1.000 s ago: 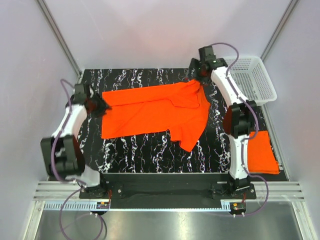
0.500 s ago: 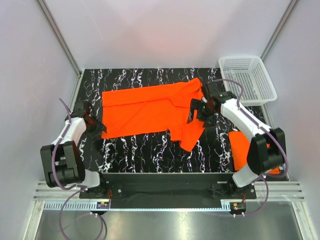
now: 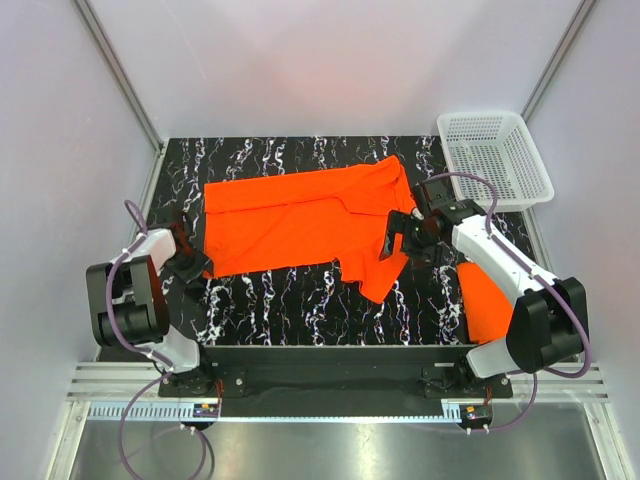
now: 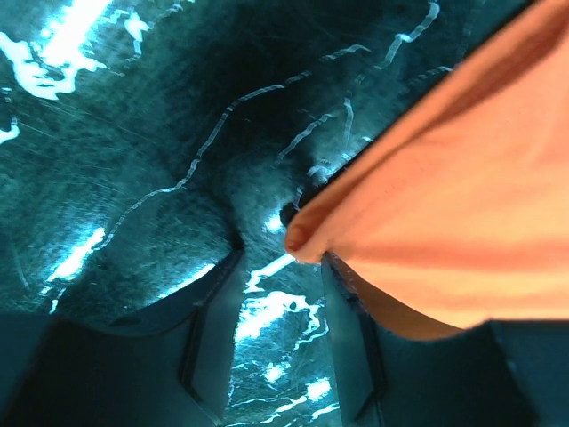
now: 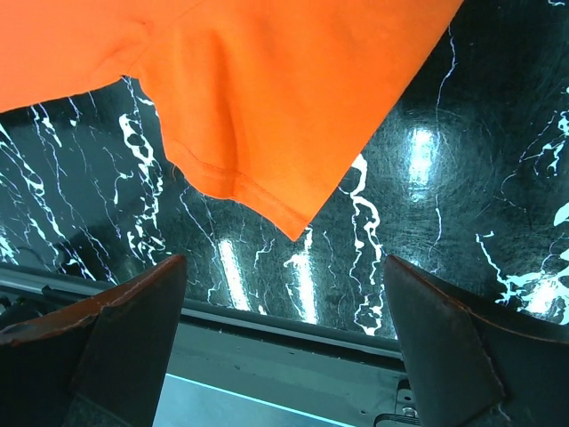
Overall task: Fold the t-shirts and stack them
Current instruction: Fold the tshirt
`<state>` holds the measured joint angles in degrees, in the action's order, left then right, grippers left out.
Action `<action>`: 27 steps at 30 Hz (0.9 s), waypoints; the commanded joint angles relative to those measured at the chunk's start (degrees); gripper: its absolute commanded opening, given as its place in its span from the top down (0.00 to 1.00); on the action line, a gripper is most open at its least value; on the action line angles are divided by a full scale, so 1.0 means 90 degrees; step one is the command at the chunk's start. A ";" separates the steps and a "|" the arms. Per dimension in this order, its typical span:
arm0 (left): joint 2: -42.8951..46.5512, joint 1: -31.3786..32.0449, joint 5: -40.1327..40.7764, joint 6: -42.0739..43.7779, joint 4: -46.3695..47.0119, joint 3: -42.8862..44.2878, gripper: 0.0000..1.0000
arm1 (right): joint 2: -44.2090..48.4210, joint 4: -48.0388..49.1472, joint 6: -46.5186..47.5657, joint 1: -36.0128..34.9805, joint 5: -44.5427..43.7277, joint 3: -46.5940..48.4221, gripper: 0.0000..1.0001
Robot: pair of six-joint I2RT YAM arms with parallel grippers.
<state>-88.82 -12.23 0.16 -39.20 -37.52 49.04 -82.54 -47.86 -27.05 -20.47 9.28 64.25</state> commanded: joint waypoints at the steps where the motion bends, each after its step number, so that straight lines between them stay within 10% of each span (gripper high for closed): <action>1: -0.0219 -0.0038 0.0275 -0.0039 0.0213 0.0098 0.55 | 0.0197 0.0132 -0.0081 0.0116 0.0160 0.0010 0.02; 10: -0.0434 -0.0077 0.0353 0.0059 0.0438 0.0157 0.61 | 0.0099 0.0180 -0.0188 0.0292 0.0346 -0.0224 0.02; 17: -0.0552 -0.0067 0.0109 0.0409 0.0633 0.0235 1.00 | 0.0089 0.0687 -0.0657 0.0955 0.0872 -0.0945 0.10; 27: 0.0473 -0.0028 -0.0349 0.0606 0.0682 -0.0516 1.00 | -0.0671 0.1879 -0.0803 0.1347 0.1381 -0.1387 0.60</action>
<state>-87.29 -12.56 -0.95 -35.24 -32.25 46.72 -86.46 -36.95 -33.10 -8.29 19.00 51.66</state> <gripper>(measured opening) 0.013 0.421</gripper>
